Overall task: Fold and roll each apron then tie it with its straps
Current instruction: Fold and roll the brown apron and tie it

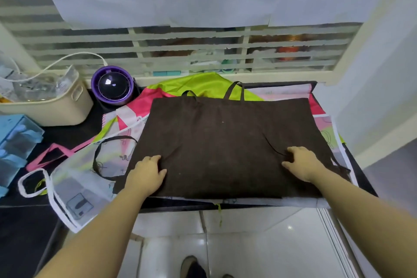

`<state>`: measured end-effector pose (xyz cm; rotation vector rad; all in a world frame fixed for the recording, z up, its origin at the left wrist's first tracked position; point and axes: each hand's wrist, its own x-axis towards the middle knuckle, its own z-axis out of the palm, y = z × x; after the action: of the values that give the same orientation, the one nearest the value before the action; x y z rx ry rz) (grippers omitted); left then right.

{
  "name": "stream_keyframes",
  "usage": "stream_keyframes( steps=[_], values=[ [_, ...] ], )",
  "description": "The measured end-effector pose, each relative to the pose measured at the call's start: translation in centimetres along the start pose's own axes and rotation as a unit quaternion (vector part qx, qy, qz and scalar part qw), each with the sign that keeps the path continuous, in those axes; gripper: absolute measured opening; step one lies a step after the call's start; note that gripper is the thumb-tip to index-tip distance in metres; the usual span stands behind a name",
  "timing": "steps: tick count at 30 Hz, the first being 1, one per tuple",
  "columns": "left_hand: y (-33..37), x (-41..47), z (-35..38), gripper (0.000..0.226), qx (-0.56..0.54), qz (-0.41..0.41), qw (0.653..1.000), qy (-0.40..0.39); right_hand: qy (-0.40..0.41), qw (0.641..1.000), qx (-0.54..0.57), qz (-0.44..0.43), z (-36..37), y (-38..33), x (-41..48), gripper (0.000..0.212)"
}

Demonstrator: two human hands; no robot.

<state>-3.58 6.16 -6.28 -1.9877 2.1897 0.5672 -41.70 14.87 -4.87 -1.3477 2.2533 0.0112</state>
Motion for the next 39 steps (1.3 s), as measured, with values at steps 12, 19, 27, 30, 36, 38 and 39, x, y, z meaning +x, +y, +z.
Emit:
stream_keyframes(
  steps=[12, 19, 27, 30, 36, 38, 39],
  values=[
    [0.4, 4.0, -0.7, 0.035, -0.170, 0.058, 0.983, -0.050, -0.049, 0.997, 0.037, 0.041, -0.4, 1.9, 2.9, 0.035],
    [1.2, 4.4, -1.6, 0.025, 0.012, 0.072, 0.977, -0.198, -0.189, 0.975, -0.069, 0.099, -1.3, 2.2, 1.5, 0.011],
    [4.5, 5.7, -2.5, 0.059, 0.054, 0.025, 0.977, -0.206, -0.087, 0.994, 0.064, 0.028, -2.1, -0.8, 3.3, 0.045],
    [5.8, 7.4, -1.7, 0.062, -0.046, 0.013, 0.982, -0.180, -0.078, 0.988, 0.126, 0.030, -1.8, -2.6, 4.9, 0.060],
    [11.1, 13.0, -2.5, 0.065, -0.315, -0.011, 0.944, -0.100, 0.004, 0.958, 0.278, 0.064, -2.3, -5.2, 10.8, 0.070],
    [12.7, 15.6, -2.9, 0.069, -0.389, -0.039, 0.917, -0.081, 0.026, 0.950, 0.306, 0.061, -3.1, -6.4, 13.1, 0.066],
    [13.3, 16.8, -3.0, 0.071, -0.430, -0.055, 0.898, -0.080, 0.032, 0.947, 0.314, 0.056, -3.4, -6.9, 14.2, 0.065]
  ],
)
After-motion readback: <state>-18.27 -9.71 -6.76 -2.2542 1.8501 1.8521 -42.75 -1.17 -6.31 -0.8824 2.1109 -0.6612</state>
